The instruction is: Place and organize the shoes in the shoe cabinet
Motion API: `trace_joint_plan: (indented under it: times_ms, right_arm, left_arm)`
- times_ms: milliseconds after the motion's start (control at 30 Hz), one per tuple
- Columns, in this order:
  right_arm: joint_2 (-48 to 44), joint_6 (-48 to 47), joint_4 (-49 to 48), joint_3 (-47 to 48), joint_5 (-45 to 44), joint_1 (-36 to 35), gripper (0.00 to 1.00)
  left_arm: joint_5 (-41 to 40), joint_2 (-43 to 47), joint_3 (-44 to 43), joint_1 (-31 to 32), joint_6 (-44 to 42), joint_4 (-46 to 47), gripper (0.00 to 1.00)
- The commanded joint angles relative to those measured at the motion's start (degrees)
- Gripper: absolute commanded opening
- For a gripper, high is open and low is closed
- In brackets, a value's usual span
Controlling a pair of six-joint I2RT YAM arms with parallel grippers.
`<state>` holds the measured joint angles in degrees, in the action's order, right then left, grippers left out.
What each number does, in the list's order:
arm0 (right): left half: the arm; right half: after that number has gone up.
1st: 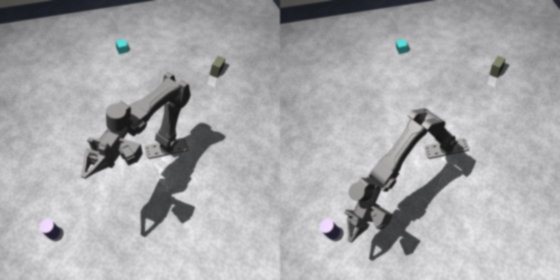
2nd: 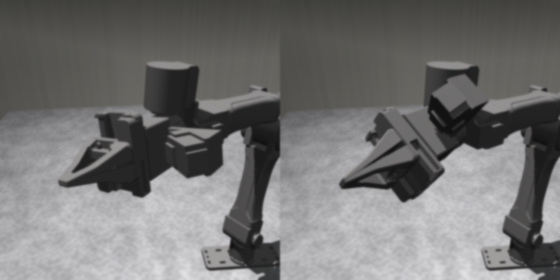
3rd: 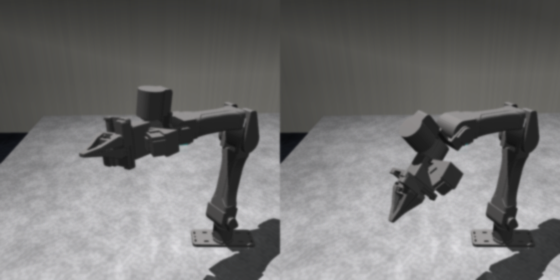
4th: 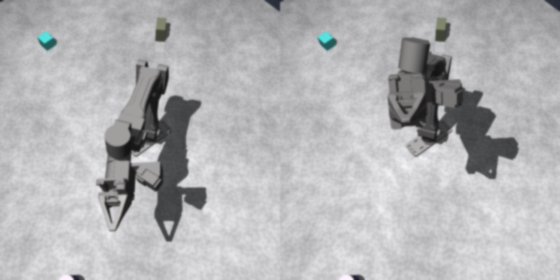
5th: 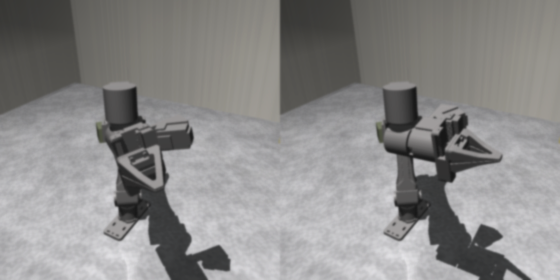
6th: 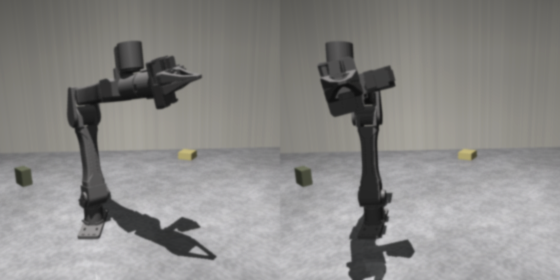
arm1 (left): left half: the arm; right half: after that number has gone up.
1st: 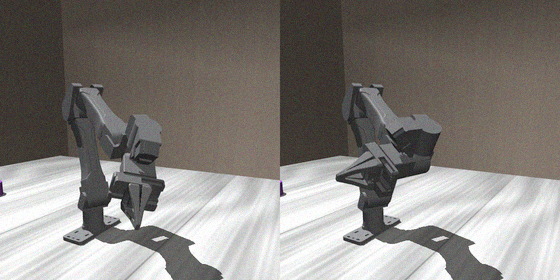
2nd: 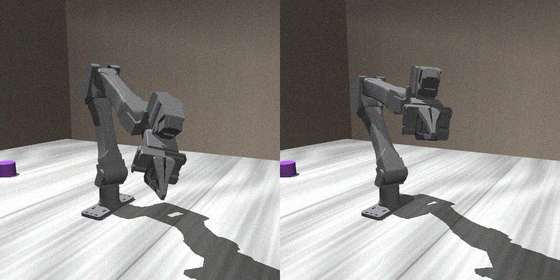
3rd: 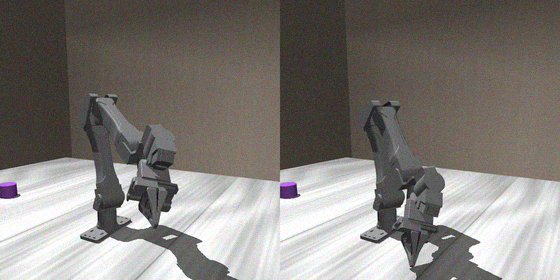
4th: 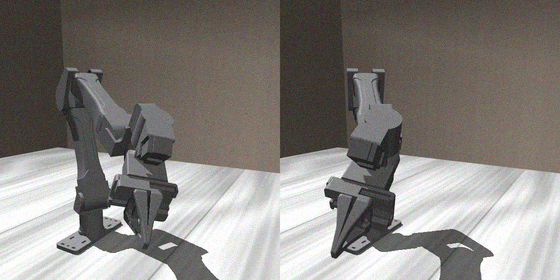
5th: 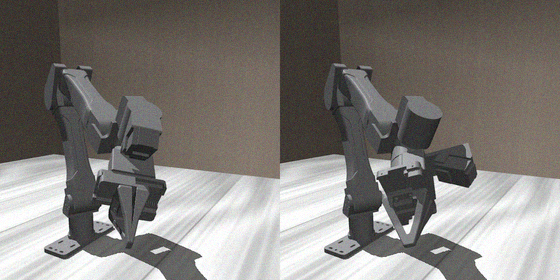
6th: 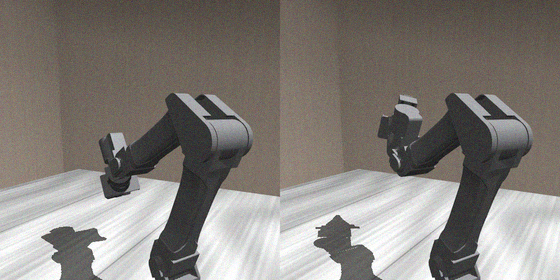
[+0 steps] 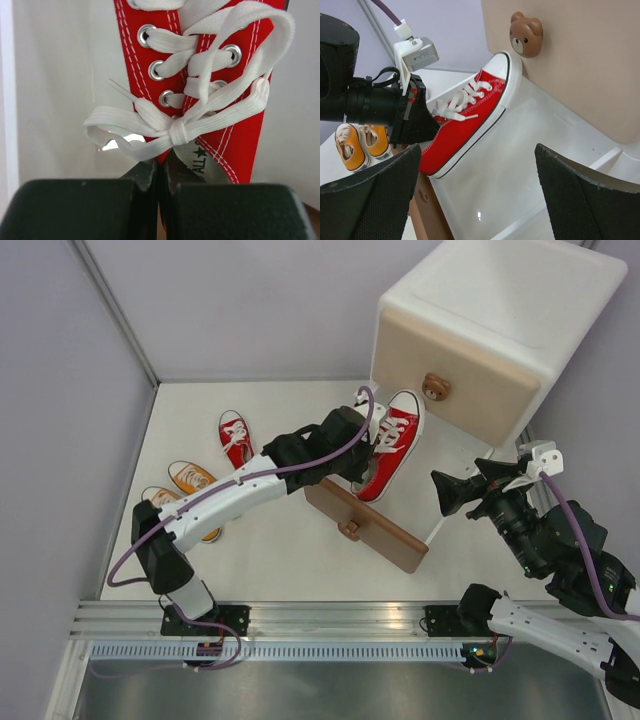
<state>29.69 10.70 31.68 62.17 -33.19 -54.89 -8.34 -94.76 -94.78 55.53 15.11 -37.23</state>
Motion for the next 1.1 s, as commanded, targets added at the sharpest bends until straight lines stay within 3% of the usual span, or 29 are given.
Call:
trace_joint_plan:
  times_ms: [0,600,1067]
  right_arm:
    - [-0.2,-0.4,-0.5,-0.4,-1.1,0.1,0.98]
    - [0.3,0.4,-2.3,-1.6,0.4,0.1,0.98]
    - [0.2,0.3,-2.2,-1.5,-0.3,0.1,0.98]
  left_arm:
    - [2.1,4.5,1.1,0.5,1.3,1.6,0.02]
    - [3.9,8.0,0.6,1.2,1.4,-9.6,0.02]
    - [5.8,-8.5,-14.5,1.2,0.5,-9.1,0.02]
